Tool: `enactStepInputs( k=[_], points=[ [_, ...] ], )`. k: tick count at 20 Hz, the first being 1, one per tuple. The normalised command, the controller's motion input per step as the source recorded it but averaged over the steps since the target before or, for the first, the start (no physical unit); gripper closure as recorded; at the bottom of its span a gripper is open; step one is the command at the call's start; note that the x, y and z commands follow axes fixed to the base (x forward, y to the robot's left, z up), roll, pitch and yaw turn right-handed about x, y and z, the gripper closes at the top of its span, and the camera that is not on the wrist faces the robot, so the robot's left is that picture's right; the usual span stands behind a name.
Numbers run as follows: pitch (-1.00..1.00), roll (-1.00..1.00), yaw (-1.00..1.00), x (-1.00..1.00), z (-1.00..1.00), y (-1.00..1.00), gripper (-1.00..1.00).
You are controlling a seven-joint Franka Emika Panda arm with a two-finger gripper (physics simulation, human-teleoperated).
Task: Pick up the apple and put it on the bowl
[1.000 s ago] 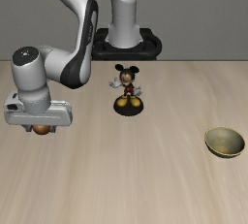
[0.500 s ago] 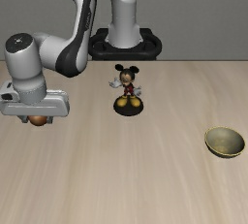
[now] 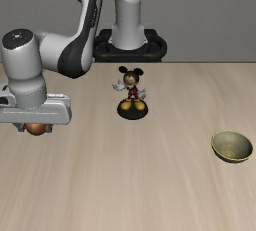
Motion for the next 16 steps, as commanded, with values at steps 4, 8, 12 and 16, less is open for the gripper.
enactStepInputs(
  k=[4, 8, 12, 16],
  points=[
    [0.00, 0.00, 0.00, 0.00, 0.00, 1.00, 1.00],
    [0.00, 0.00, 0.00, 0.00, 0.00, 1.00, 1.00],
    [0.00, 0.00, 0.00, 0.00, 0.00, 1.00, 1.00],
    [0.00, 0.00, 0.00, 0.00, 0.00, 1.00, 1.00]
  ],
)
